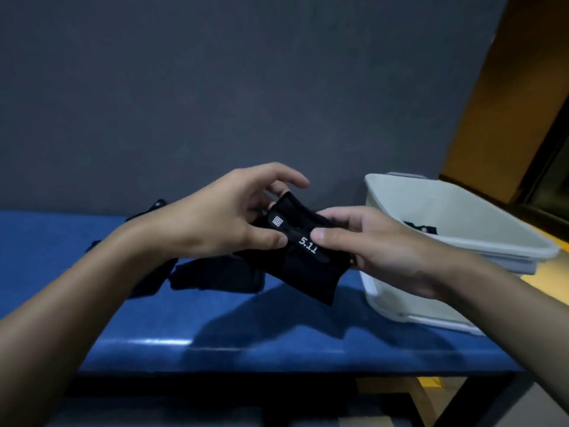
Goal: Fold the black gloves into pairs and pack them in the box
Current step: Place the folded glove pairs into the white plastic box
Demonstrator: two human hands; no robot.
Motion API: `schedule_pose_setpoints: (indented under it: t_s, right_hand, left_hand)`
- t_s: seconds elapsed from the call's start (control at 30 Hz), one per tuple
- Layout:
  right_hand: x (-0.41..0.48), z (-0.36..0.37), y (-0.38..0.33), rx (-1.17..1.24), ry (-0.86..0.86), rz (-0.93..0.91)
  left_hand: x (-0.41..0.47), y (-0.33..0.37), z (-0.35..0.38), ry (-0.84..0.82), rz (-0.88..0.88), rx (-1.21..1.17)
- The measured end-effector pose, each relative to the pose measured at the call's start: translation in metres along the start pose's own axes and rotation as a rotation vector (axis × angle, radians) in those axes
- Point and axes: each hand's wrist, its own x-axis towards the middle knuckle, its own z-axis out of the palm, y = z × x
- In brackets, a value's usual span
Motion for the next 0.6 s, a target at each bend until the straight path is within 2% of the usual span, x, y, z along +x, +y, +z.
schedule_pose_setpoints:
  t_s: [0.1,0.2,0.3,0.43,0.6]
  right_hand:
    - [-0.005,-0.022,-0.021,-0.042,0.12,-0.1]
    - [-0.01,-0.044,-0.038,-0.027,0.286,-0.205]
    - [-0.014,-0.068,-0.046,0.042,0.421,-0.265]
    - [-0.02,-0.099,-0.049,0.055,0.442,-0.254]
    - [-0.025,-0.148,-0.048,0.07,0.406,-0.129]
  left_hand:
    - [0.023,0.023,-0.006,0.04,0.058,0.045]
    - [0.046,0.036,-0.007,0.191,0.057,0.061]
    - [0.075,0.044,0.007,0.3,0.035,-0.104]
    - [0.121,0.059,0.035,0.342,0.018,-0.453]
    - [0.176,0.066,0.058,0.205,-0.002,-0.446]
